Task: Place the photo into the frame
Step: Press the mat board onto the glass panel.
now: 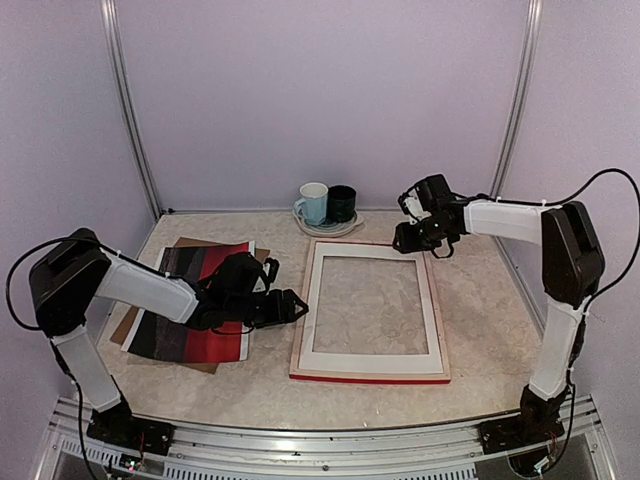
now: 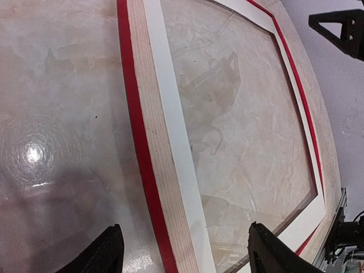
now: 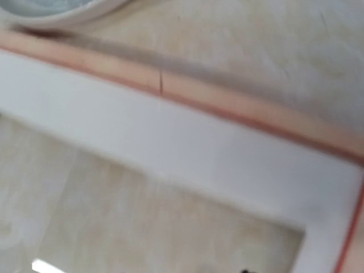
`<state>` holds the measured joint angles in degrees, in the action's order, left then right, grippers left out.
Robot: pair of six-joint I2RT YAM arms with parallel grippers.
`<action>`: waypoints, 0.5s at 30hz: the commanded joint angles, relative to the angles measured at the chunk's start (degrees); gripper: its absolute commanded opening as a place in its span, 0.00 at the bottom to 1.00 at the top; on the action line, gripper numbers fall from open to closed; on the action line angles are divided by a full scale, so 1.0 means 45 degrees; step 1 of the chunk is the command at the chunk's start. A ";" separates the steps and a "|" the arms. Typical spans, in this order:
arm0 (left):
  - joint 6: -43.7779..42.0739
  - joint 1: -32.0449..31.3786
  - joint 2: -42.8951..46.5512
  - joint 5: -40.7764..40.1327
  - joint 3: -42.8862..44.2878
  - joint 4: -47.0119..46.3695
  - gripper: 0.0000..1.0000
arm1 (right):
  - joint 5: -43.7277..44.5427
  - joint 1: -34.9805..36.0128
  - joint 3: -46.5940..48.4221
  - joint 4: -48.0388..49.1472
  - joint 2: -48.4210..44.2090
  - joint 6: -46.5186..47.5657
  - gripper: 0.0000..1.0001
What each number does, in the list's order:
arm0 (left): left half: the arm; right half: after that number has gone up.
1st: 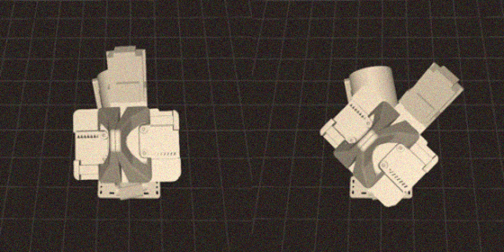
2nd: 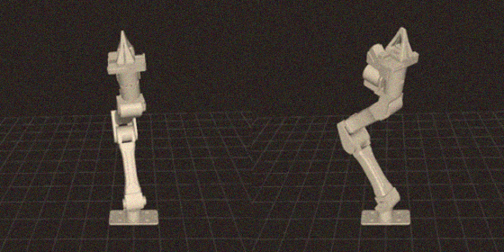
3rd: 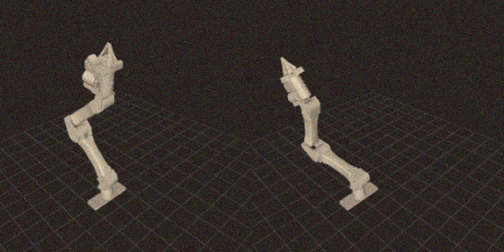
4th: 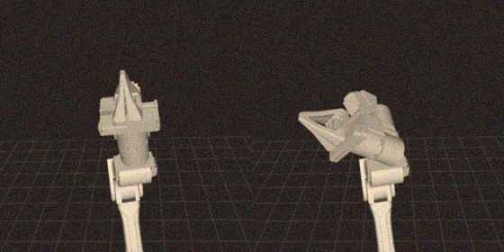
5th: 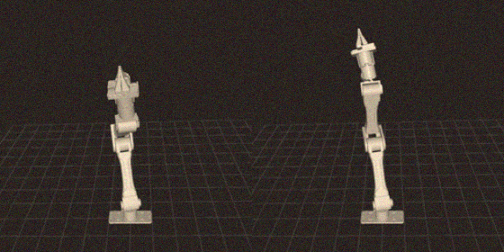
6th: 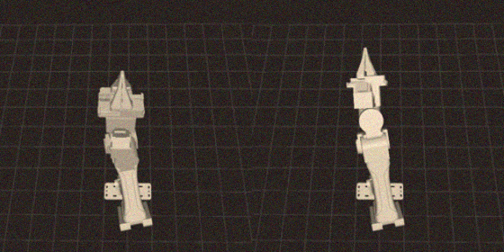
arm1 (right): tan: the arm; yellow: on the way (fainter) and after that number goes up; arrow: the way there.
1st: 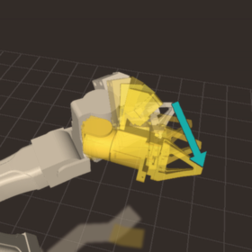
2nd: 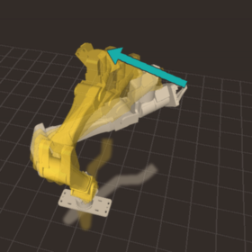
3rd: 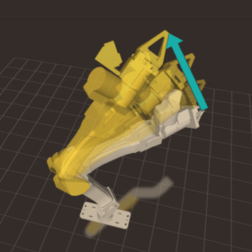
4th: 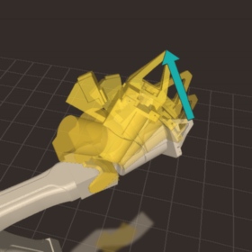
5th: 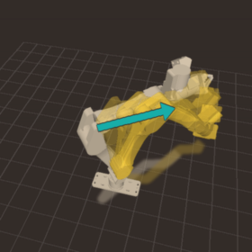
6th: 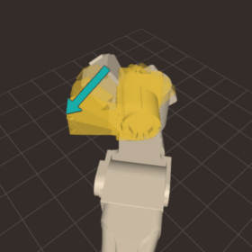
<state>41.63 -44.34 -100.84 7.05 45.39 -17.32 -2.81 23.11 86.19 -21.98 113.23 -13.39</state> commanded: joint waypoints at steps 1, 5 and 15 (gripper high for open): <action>-0.0338 0.0385 0.1021 -0.0195 0.0307 0.0392 0.75 | -0.0248 0.0078 -0.2635 0.0834 -0.2140 -0.0288 0.45; -0.0465 0.0764 0.1448 -0.0179 0.0336 0.0655 0.79 | -0.0189 0.0084 -0.4157 0.1232 -0.3327 -0.0422 0.54; -0.0637 0.1239 0.2368 -0.0403 0.0078 0.1069 0.90 | 0.0373 0.0078 -0.5547 0.1959 -0.4859 -0.0877 0.99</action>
<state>39.77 -39.29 -92.88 6.11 45.50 -13.80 -2.92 23.14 62.89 -16.56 94.83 -16.25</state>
